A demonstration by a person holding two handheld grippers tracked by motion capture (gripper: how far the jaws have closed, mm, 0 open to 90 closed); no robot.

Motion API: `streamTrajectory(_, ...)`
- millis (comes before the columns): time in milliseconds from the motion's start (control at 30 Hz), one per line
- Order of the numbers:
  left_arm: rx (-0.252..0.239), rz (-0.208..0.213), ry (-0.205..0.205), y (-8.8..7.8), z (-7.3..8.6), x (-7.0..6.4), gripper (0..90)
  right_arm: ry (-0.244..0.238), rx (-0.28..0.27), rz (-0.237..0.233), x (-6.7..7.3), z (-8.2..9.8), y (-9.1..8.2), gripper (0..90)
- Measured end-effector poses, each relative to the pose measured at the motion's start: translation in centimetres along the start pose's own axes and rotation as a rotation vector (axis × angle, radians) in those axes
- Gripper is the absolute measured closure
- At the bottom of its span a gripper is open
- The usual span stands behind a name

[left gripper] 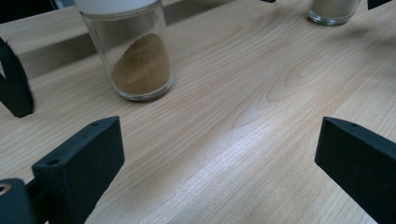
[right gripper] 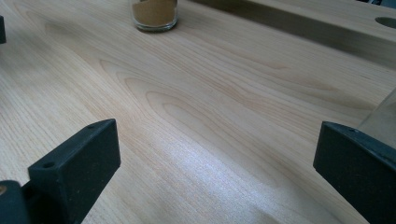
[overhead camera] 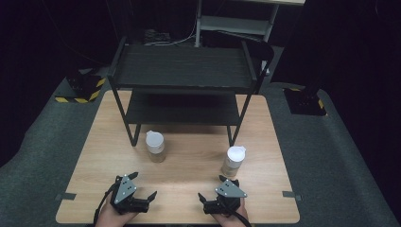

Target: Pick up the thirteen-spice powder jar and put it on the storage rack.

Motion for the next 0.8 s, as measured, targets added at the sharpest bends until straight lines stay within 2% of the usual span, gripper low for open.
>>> streamTrajectory(567, -0.020, 0.002, -0.005, -0.23, -0.01, 0.12, 1.8, 0.001, 0.002, -0.002, -0.04, -0.03, 0.02, 0.0)
streamTrajectory(800, -0.073, 0.003, -0.013, -0.52, -0.18, 0.33, 2.0, 0.003, 0.004, -0.004, -0.11, -0.05, 0.04, 0.0)
Point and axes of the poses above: each handheld gripper's, and its own axes: y roughly forward along the jaws, z roughly out of its underside, x roughly to its left, the point moved 1 cm from there along y, roughly forward along the jaws, and after that the axes turned 11 degrees about -x, right-handed, at the moved point
